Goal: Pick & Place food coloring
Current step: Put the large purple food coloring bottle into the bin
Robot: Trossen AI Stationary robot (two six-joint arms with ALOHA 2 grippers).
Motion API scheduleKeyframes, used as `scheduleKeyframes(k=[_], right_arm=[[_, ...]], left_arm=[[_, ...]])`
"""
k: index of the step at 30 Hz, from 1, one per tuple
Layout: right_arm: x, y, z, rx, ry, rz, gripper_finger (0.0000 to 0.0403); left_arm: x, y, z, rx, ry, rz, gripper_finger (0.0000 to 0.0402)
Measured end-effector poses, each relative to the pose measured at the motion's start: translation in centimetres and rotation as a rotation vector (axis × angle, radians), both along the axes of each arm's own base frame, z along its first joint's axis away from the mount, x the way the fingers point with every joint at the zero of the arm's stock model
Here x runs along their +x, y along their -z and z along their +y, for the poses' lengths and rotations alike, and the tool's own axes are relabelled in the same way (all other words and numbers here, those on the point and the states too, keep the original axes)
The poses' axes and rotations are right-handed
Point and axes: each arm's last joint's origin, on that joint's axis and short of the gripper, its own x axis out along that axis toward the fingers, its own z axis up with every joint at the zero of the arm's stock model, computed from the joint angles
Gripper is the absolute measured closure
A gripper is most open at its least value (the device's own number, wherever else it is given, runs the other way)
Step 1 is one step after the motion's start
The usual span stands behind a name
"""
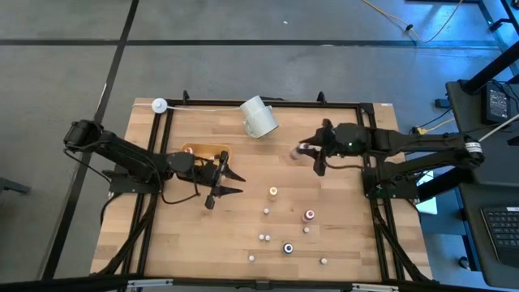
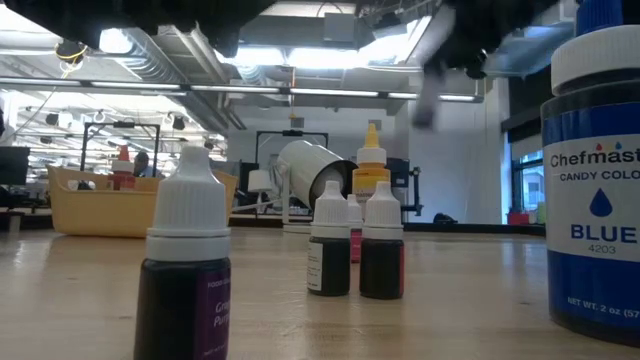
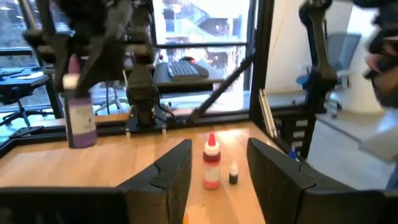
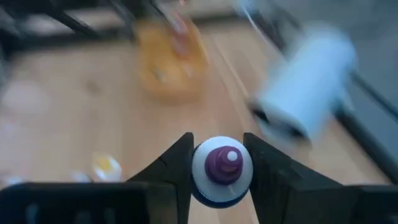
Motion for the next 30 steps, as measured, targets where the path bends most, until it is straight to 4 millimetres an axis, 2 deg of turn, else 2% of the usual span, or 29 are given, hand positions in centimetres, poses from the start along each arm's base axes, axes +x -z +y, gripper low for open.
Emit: scheduleKeyframes(k=[4,10,15,21,25,30], right_arm=[[2.4,-1.8,1.0,-0.048,-0.122,-0.131,0.0282],[8.0,-1.7,2.5,-0.101,-0.298,-0.122,0.0282],[13.6,0.1,4.3,-0.091,-0.447,-0.078,0.0282],[19.9,2.4,6.6,-0.089,-0.526,-0.043,0.0282],[22.8,4.1,7.9,-0.045,-0.614,-0.014,0.0282],[25.1,7.0,8.9,-0.03,-0.635,0.037,0.0281]], left_arm=[[-0.9,-0.9,0.1,-0.125,0.037,0.01,0.0252],[-2.7,-2.2,-0.1,-0.208,0.196,0.042,0.025],[-3.7,-2.8,-0.1,-0.219,0.278,0.056,0.0253],[-4.0,-3.1,-0.1,-0.219,0.288,0.046,0.0249],[-4.0,-3.1,-0.1,-0.219,0.288,0.046,0.0251],[-4.0,-2.8,-0.1,-0.218,0.285,0.071,0.0252]])
